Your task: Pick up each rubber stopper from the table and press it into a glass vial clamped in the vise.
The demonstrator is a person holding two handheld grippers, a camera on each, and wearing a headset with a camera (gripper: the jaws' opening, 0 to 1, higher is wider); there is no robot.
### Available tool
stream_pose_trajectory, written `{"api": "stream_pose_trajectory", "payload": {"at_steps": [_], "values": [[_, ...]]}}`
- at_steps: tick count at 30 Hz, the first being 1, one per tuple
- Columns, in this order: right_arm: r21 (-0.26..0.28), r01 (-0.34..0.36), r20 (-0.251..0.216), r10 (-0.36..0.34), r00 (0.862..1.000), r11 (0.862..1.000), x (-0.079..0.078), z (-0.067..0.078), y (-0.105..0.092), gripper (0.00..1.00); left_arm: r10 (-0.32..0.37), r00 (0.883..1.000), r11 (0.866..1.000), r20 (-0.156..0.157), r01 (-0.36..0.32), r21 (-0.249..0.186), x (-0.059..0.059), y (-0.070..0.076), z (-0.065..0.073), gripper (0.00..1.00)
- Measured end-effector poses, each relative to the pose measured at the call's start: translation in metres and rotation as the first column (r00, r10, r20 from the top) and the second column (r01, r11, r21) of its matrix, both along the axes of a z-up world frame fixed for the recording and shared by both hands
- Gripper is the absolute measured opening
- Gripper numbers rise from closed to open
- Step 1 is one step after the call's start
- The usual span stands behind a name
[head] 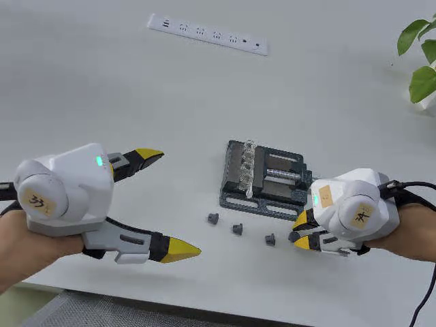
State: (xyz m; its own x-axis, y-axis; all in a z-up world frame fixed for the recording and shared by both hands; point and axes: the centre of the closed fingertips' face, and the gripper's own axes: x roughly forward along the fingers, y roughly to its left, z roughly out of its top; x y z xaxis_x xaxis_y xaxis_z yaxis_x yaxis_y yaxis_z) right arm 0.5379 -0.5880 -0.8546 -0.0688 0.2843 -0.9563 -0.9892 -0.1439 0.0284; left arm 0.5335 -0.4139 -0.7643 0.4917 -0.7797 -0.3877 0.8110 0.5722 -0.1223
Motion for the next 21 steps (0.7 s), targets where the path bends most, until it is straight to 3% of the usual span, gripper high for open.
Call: {"api": "stream_pose_trajectory", "payload": {"at_steps": [13,21], "values": [[0.006,0.001,0.006,-0.001,1.0,1.0,0.001,0.002,0.001,0.07,-0.007,1.0,1.0,-0.002,0.007,0.005,-0.001,0.002,-0.004,0.99],[0.023,0.027,-0.012,-0.027,1.0,0.999,0.001,0.016,0.007,0.07,-0.015,1.0,1.0,-0.001,0.015,0.012,-0.001,0.003,-0.006,0.99]]}}
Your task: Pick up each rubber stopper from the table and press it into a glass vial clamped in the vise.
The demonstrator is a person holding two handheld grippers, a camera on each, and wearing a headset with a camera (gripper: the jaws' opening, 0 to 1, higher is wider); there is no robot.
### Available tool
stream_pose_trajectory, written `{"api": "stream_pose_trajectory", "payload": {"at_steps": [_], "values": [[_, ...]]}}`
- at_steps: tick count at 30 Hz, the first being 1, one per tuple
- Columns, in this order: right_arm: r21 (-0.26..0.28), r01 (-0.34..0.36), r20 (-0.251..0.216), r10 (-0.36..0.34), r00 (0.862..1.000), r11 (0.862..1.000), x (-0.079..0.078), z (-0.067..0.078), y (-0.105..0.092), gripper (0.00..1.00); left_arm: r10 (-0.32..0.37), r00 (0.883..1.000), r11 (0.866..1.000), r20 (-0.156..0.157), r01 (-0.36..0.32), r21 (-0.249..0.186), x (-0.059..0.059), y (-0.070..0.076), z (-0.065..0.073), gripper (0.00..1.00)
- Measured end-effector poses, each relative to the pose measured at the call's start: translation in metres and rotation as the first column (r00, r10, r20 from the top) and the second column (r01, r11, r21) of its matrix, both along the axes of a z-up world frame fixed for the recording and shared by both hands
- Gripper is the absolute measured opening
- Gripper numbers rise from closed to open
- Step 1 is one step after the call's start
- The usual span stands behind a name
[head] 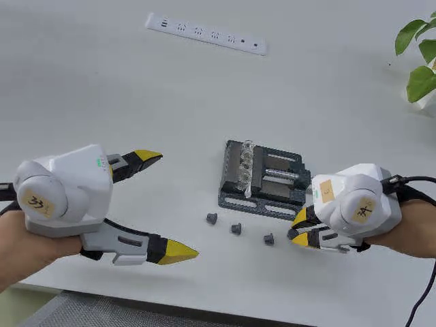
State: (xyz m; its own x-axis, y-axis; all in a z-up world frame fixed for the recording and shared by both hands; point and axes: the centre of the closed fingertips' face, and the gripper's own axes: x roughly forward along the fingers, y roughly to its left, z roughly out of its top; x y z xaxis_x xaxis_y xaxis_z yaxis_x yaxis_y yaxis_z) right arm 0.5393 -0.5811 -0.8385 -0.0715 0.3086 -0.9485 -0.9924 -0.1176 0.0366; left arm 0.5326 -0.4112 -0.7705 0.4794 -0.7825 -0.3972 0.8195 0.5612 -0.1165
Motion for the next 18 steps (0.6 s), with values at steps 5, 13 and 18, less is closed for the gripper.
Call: {"api": "stream_pose_trajectory", "payload": {"at_steps": [5,13,18], "values": [[0.034,0.022,-0.012,-0.021,1.0,0.999,0.002,0.018,0.01,0.07,-0.007,1.0,1.0,-0.002,0.007,-0.001,-0.002,-0.002,0.0,0.98],[0.08,0.028,0.011,-0.029,1.0,0.996,0.02,0.051,0.028,0.06,-0.015,1.0,1.0,0.003,0.015,-0.005,-0.001,-0.003,0.001,0.98],[0.093,0.017,0.025,-0.019,0.999,0.996,0.033,0.062,0.037,0.06,-0.014,1.0,1.0,0.005,0.014,-0.007,-0.001,-0.002,0.001,0.98]]}}
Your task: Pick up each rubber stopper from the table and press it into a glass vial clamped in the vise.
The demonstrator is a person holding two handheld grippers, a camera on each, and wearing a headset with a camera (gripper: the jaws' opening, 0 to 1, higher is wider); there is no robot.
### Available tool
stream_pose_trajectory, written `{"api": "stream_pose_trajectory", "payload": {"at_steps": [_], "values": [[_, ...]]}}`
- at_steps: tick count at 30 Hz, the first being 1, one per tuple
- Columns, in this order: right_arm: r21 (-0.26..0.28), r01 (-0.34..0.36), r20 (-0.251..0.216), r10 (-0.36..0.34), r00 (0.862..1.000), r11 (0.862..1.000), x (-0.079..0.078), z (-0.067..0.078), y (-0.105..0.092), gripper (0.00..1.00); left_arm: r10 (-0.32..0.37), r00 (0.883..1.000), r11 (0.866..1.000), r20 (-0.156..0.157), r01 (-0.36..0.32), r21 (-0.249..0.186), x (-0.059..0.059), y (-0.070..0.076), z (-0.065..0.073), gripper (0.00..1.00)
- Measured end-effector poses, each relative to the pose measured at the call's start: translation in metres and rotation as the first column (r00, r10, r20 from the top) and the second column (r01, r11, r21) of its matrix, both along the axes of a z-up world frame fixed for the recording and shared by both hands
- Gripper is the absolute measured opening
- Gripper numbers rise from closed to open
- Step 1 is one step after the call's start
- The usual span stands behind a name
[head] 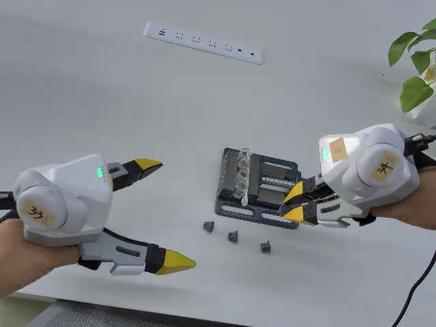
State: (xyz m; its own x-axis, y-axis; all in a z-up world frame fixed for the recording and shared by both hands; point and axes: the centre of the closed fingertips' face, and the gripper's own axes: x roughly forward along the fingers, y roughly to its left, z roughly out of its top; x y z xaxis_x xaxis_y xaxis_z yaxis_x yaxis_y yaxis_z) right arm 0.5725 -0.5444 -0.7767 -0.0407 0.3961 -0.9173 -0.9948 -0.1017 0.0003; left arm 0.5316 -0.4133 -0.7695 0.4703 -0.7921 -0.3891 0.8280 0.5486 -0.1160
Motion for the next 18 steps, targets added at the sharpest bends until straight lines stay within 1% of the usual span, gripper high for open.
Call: {"api": "stream_pose_trajectory", "payload": {"at_steps": [6,10,12,18], "values": [[-0.013,-0.029,0.025,0.03,0.999,0.999,0.015,0.009,0.008,0.06,0.002,1.0,1.0,0.0,-0.002,-0.004,0.0,0.002,-0.001,0.98],[-0.018,-0.044,0.036,0.045,0.998,0.999,0.027,0.012,0.014,0.06,0.003,1.0,1.0,-0.001,-0.003,-0.007,0.001,0.002,-0.001,0.98],[-0.02,-0.048,0.041,0.049,0.998,0.999,0.035,0.012,0.017,0.06,0.0,1.0,1.0,-0.001,0.0,-0.006,0.0,0.002,-0.001,0.98],[-0.012,-0.053,0.049,0.054,0.997,0.999,0.053,0.016,0.03,0.06,0.003,1.0,1.0,-0.006,-0.003,-0.011,0.001,0.002,-0.003,0.98]]}}
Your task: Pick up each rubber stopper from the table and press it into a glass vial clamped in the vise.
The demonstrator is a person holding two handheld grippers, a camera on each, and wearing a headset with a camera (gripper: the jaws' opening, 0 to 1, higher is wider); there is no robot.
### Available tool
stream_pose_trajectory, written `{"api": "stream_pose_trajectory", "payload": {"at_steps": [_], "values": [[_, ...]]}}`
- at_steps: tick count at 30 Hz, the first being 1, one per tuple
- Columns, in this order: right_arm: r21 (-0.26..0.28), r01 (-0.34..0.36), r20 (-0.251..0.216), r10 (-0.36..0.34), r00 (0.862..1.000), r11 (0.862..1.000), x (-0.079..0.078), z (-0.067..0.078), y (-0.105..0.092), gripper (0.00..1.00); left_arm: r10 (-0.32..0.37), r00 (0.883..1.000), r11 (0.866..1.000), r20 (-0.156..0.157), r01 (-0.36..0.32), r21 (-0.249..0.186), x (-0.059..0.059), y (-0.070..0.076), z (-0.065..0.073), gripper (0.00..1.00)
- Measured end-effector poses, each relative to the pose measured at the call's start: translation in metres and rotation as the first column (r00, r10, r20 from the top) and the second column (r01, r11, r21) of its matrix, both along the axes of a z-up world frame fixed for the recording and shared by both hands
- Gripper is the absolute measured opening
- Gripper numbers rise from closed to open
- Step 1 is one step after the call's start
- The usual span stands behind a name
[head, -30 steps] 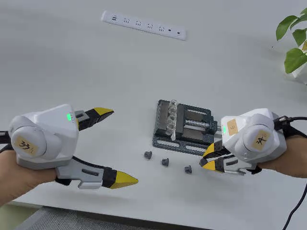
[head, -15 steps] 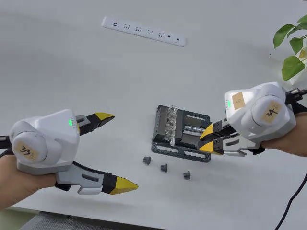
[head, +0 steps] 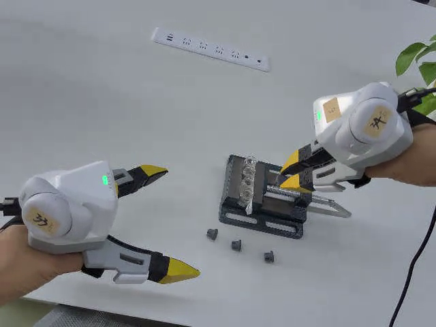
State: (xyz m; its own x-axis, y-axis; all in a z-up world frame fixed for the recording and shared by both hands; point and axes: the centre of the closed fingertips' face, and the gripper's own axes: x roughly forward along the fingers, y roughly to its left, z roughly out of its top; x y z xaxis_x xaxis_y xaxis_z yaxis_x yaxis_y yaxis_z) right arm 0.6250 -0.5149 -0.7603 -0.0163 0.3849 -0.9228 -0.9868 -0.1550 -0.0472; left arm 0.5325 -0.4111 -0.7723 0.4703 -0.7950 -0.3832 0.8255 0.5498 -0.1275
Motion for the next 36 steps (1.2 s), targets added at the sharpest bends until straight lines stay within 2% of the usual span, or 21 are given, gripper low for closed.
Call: {"api": "stream_pose_trajectory", "payload": {"at_steps": [8,16,30,36], "values": [[0.005,0.004,0.008,-0.004,1.0,1.0,0.023,-0.004,0.018,0.06,0.005,1.0,1.0,-0.001,-0.005,-0.005,0.001,0.0,0.0,0.98],[-0.009,-0.009,0.008,0.009,1.0,1.0,0.034,-0.013,0.03,0.06,0.008,1.0,1.0,-0.003,-0.008,-0.007,0.002,0.001,-0.001,0.98],[-0.031,-0.019,-0.012,0.018,1.0,0.999,0.039,-0.029,0.037,0.06,0.015,1.0,1.0,-0.009,-0.015,-0.02,0.004,0.001,-0.003,0.98],[-0.037,-0.023,-0.017,0.022,1.0,0.999,0.038,-0.03,0.037,0.06,0.019,1.0,1.0,-0.012,-0.019,-0.023,0.004,0.002,-0.004,0.98]]}}
